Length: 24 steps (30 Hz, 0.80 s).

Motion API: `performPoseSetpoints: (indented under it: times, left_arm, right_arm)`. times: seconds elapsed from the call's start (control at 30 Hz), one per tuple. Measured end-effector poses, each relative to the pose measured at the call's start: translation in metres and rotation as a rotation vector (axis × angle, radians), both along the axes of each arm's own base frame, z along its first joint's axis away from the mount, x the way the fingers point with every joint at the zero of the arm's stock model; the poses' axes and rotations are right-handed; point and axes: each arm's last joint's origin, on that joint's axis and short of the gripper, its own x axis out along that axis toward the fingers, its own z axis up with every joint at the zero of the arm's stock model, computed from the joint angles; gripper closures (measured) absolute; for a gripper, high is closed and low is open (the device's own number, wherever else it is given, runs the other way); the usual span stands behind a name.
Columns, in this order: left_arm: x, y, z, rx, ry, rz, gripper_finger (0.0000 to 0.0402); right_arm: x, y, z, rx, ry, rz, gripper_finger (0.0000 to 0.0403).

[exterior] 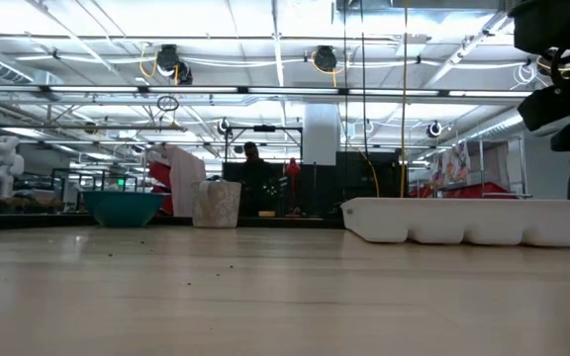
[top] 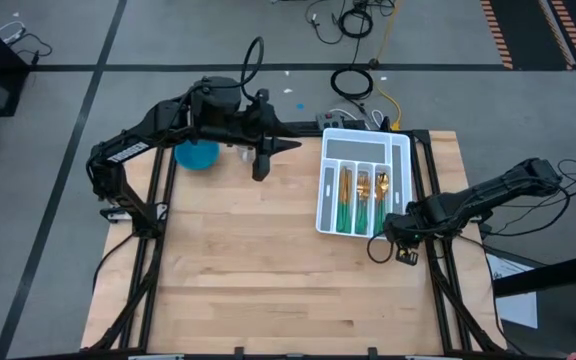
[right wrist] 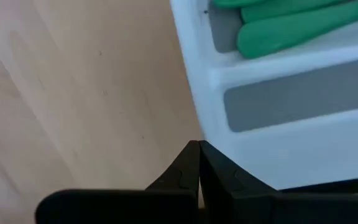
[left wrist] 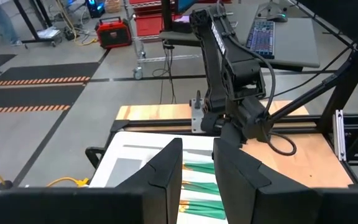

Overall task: Sort silverware
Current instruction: Return to Home Position

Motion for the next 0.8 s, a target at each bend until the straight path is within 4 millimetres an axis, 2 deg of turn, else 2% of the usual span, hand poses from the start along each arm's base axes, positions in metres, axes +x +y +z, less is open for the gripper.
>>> performPoseSetpoints:
  times: [0.47, 0.6, 0.8]
  left_arm:
    - [0.000, 0.000, -0.001, -0.002, 0.014, 0.000, 0.0304]
    - [-0.001, 0.000, -0.002, -0.003, 0.016, 0.000, 0.0304]
    - [-0.001, 0.000, -0.002, -0.005, 0.024, 0.000, 0.0304]
  right_arm:
    - [0.001, -0.002, 0.000, -0.078, -0.010, -0.195, 0.0403]
    - [0.001, -0.007, -0.001, -0.181, -0.033, -0.277, 0.0403]
    - [0.004, -0.013, -0.001, -0.192, -0.052, -0.360, 0.0403]
